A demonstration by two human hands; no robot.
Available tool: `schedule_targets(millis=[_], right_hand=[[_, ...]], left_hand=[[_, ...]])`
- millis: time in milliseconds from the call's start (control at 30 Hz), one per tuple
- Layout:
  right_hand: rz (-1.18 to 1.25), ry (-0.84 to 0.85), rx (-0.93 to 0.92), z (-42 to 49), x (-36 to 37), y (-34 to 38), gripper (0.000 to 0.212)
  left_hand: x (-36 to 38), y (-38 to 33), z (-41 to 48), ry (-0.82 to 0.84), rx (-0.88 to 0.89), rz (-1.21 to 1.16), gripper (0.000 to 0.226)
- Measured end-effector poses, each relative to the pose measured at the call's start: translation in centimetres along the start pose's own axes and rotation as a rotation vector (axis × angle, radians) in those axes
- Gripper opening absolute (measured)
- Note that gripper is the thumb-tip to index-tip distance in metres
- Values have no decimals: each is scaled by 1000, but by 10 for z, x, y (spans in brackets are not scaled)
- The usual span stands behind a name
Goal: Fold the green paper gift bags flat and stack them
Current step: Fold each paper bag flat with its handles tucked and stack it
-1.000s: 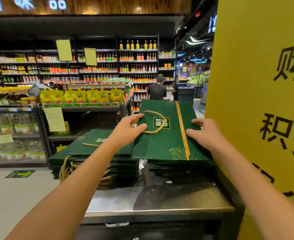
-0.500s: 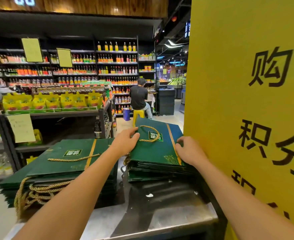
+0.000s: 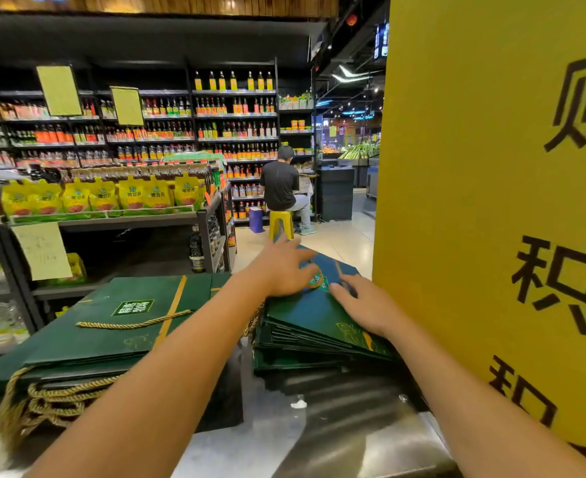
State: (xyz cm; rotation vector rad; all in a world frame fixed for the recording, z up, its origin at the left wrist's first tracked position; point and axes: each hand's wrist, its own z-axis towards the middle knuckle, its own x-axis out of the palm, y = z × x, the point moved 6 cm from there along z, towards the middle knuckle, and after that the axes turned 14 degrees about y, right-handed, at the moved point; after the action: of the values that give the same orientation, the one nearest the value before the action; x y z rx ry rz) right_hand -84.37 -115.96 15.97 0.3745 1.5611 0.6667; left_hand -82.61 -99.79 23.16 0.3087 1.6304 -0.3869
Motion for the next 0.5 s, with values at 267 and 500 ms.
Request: schedule_targets(millis=[267,500], right_hand=[[-165,93,82,17,27,-25,76],[-288,128,111,24,36,-34,78]], left_hand=[[62,15,9,130,-77,-50,56],[74,18,12,131,-81,-85,57]])
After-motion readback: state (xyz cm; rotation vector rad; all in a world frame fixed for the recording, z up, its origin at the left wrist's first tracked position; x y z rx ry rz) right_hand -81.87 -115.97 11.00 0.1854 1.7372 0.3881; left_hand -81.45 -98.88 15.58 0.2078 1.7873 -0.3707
